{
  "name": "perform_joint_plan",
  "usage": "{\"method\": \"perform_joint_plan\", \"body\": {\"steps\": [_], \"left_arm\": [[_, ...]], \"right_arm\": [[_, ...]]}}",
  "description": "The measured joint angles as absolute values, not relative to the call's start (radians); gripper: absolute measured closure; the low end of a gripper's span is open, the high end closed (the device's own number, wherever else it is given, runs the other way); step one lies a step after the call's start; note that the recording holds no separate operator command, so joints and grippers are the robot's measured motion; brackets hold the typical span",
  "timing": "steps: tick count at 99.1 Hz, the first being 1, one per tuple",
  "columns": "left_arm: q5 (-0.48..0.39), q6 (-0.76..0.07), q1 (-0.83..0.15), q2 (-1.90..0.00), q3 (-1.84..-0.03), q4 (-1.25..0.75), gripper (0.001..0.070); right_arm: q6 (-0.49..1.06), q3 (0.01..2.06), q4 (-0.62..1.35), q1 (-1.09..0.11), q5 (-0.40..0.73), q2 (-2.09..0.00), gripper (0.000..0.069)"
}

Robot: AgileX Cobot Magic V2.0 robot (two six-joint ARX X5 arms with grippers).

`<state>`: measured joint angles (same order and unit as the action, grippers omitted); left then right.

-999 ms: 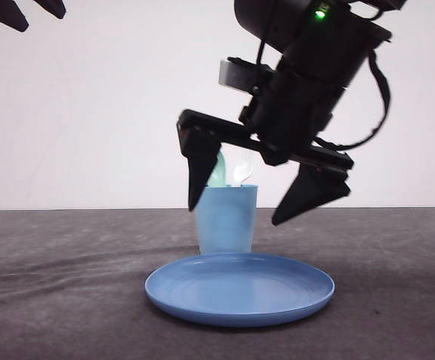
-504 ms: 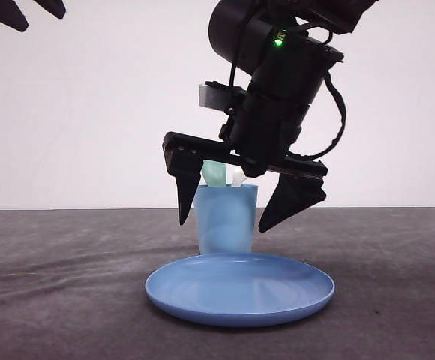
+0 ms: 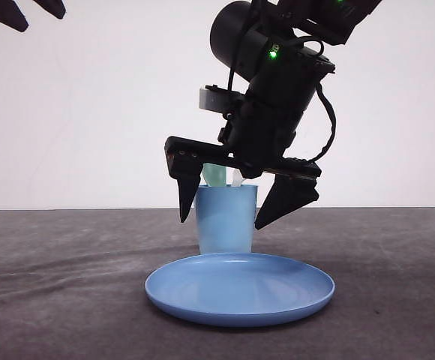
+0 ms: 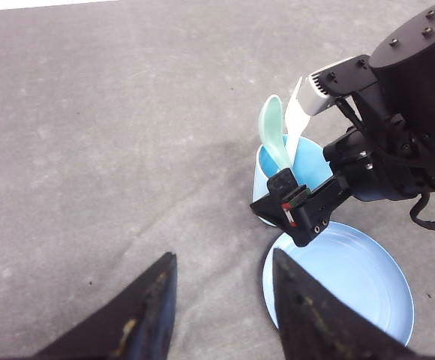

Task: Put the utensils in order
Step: 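Lower the open right gripper around the blue cup and close on it, then lift the cup with the right gripper and set it on the plate center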

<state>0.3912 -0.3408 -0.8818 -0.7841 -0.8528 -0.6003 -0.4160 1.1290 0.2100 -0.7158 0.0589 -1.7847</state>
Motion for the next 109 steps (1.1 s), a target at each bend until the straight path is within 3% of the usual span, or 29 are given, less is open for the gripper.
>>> {"method": "perform_joint_plan", "body": {"steps": [33, 72, 109], "left_arm": [[0.391, -0.340, -0.882, -0.784, -0.853, -0.600, 0.0480], [0.391, -0.340, -0.882, -0.784, -0.853, -0.601, 0.0480], [0.391, -0.339, -0.882, -0.784, -0.853, -0.602, 0.0480]], "right_arm": [[-0.415, 1.129, 0.210, -0.714, 0.063, -1.785, 0.0227], [-0.377, 1.138, 0.234, -0.720, 0.099, -1.772, 0.0268], [-0.278, 1.188, 0.399, -0.760, 0.154, -1.493, 0.0269]]}}
